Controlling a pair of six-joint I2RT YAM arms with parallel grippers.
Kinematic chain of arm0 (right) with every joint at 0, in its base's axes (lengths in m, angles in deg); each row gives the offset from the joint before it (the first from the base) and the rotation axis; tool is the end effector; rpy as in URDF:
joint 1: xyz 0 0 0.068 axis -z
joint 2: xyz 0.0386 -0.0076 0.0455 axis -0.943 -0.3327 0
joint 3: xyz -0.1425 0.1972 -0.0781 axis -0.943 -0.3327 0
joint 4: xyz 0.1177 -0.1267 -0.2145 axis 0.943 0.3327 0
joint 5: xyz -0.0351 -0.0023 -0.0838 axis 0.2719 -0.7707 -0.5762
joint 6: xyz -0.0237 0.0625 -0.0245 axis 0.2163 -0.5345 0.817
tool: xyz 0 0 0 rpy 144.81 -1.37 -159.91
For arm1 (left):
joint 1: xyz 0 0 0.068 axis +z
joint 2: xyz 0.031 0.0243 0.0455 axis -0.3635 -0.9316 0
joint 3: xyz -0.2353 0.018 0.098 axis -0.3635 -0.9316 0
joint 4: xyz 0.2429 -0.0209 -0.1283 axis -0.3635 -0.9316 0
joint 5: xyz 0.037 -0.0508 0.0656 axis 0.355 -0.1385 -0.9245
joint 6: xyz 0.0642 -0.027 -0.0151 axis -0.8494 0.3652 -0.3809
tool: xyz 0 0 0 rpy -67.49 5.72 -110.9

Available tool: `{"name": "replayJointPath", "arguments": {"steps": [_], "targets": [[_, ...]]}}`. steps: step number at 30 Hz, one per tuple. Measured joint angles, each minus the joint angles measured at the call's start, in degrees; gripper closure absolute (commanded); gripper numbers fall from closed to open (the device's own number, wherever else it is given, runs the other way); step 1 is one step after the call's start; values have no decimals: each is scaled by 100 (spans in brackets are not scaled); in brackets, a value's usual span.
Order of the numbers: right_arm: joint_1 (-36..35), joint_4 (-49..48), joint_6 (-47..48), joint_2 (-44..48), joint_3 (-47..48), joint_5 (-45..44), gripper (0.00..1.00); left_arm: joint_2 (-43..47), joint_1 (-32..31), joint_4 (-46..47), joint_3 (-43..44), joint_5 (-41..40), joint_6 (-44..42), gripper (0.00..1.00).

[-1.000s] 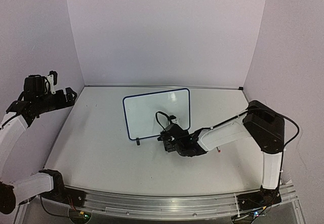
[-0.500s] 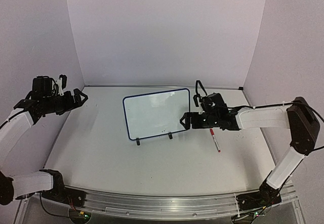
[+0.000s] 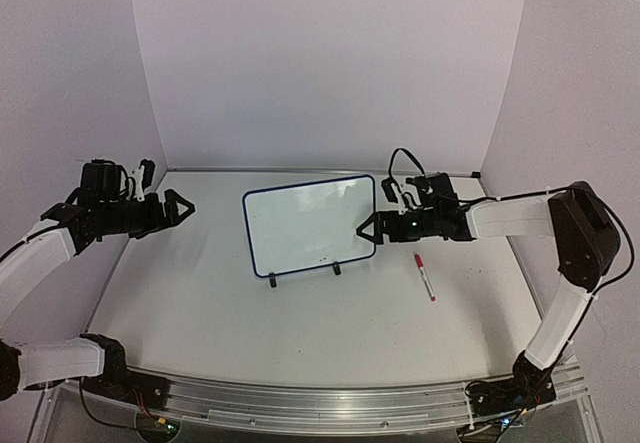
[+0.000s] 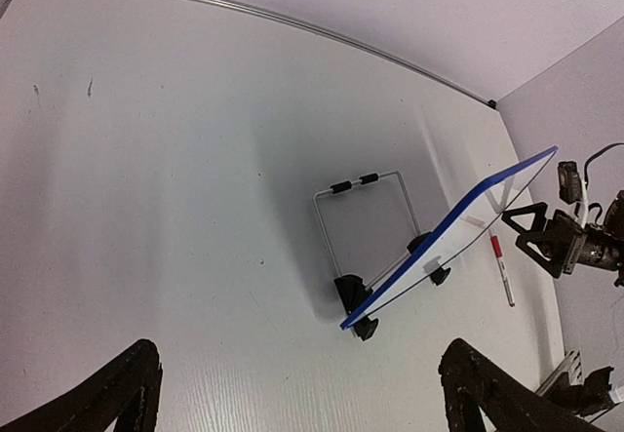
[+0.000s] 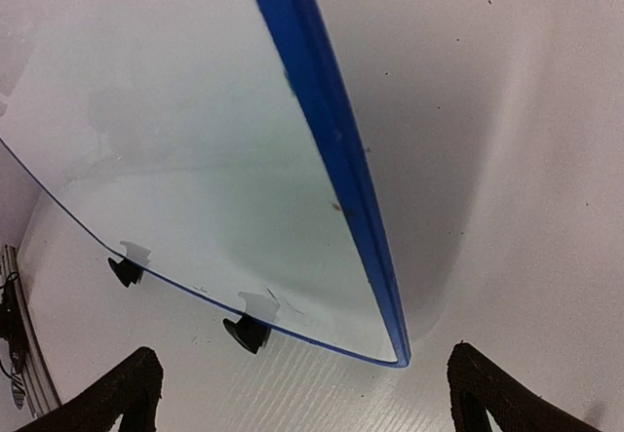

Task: Write a sentence on the whiteboard
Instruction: Adjust the whiteboard at the center of the board.

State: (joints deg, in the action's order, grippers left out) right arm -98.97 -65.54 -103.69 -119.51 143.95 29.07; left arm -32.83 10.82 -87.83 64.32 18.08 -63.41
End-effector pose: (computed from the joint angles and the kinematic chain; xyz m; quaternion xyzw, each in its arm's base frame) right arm 0.3416 0.2156 0.1529 -0.2173 0.8416 0.3587 0.3403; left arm 0.2491 -0.0663 0.2589 0.0001 0.8732 -0.2728 0.4038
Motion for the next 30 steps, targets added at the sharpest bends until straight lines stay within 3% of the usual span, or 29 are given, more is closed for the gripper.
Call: {"name": "replayJointPath", "arguments": {"steps": [12,30], "targets": [[0,-79,382,-387,621,-52,2,42,-2,-35,0,-63,-22,0],[-378,-81,492,-463,741,109,2,42,-7,-57,0,-321,-166,0]]}}
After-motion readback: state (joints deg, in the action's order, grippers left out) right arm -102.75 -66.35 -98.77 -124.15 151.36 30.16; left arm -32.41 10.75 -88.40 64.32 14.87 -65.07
